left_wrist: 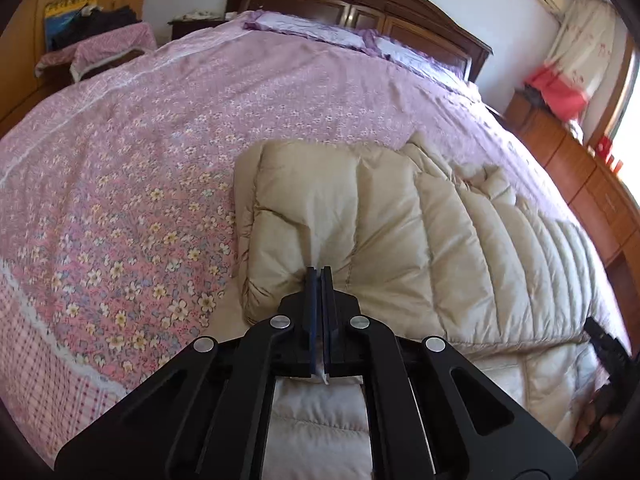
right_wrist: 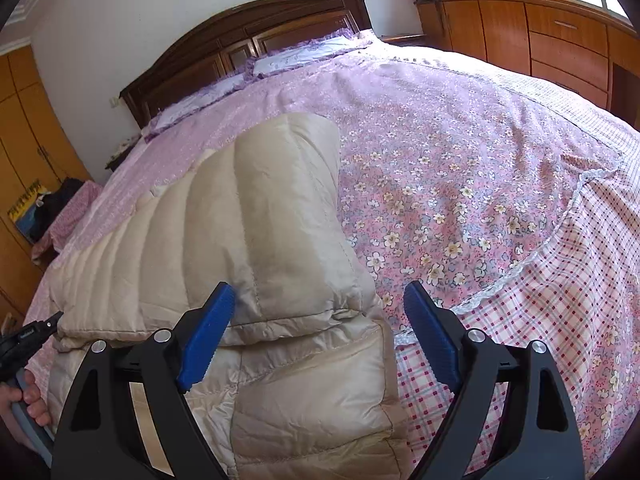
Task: Fold large clothes
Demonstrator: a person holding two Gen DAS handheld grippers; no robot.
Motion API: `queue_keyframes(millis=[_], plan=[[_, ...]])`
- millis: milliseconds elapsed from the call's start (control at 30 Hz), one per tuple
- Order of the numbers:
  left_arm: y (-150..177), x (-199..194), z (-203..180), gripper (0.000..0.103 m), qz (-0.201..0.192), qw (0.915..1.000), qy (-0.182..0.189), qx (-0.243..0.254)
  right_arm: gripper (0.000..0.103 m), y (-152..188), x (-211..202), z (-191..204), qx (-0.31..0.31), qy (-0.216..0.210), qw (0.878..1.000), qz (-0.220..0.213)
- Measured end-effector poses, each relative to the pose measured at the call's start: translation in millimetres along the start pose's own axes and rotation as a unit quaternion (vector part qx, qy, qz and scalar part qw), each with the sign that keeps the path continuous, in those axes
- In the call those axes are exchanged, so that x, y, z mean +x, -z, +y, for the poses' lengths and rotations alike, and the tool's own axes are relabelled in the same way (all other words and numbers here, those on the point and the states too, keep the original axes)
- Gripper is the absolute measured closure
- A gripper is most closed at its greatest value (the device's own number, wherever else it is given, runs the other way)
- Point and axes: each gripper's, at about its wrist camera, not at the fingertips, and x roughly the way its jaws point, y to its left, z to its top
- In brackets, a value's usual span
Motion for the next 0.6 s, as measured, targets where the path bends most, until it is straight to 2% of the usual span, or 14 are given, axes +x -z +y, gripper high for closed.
queue_keyframes(millis=[100, 200, 300, 367, 467, 533, 600], plan=[[-5, -15, 1, 0.098, -0.005, 0.9998, 0.020, -0.006, 0.018, -1, 7, -1, 0.000, 0.003, 1.000, 0.015], [-2, -45, 4, 0.091, -0.010, 0.9990, 0.043, -0.003, 0.018, -3, -1, 3, -0.012, 0.006, 1.000, 0.016], [8, -75, 18, 0.078, -0.001, 0.9955, 0.094, 0.003, 0.018, -2, -26, 16, -0.053, 0.003, 0.999, 0.006], [18, -91, 25, 0.065, 0.011, 0.9927, 0.119, 0.019, 0.016, 2, -44, 23, -0.075, 0.004, 0.997, -0.007], [43, -120, 37, 0.056, 0.035, 0.9872, 0.149, 0.045, 0.010, 18, -68, 28, -0.119, 0.017, 0.992, -0.021], [63, -138, 49, 0.049, 0.046, 0.9836, 0.165, 0.057, 0.010, 33, -80, 22, -0.139, 0.021, 0.990, -0.009], [86, -150, 61, 0.047, 0.055, 0.9820, 0.169, 0.064, 0.010, 50, -89, 6, -0.136, 0.000, 0.990, 0.020]])
